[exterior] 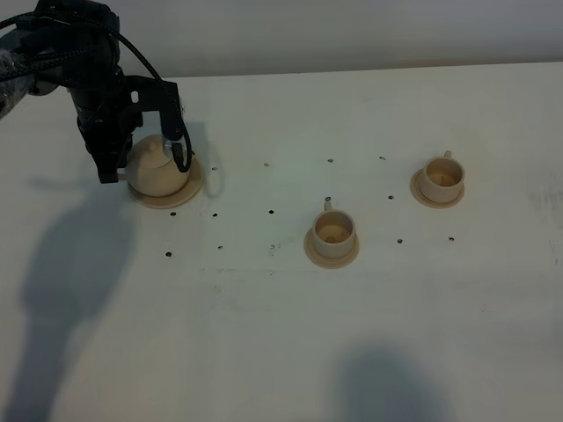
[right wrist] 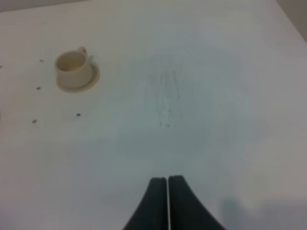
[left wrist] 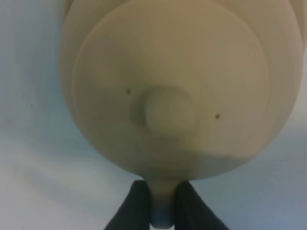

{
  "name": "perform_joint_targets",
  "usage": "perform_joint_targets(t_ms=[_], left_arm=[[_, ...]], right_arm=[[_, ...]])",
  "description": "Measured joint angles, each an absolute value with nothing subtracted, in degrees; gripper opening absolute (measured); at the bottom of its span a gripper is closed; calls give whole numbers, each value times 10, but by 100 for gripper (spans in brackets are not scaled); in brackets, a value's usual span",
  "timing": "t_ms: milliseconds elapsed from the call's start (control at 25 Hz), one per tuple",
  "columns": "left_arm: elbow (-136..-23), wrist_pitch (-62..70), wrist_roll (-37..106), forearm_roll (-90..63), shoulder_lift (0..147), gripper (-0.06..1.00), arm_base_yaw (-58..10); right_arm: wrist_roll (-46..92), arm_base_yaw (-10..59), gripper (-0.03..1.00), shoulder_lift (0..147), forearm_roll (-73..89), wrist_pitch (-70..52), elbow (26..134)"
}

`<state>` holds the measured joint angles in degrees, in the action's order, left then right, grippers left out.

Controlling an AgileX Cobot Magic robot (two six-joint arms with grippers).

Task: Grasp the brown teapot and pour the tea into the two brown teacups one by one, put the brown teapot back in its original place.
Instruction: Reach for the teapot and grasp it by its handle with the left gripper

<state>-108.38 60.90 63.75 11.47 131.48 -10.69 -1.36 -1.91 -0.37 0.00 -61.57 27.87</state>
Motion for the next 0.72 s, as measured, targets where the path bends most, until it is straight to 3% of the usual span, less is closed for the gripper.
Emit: perform_joint_targets(t_ms=[720], left_arm=[[-1084,618,637,97,1311,16,-106]], right_arm=[[-14,-19,-2,-4,0,-616,279]])
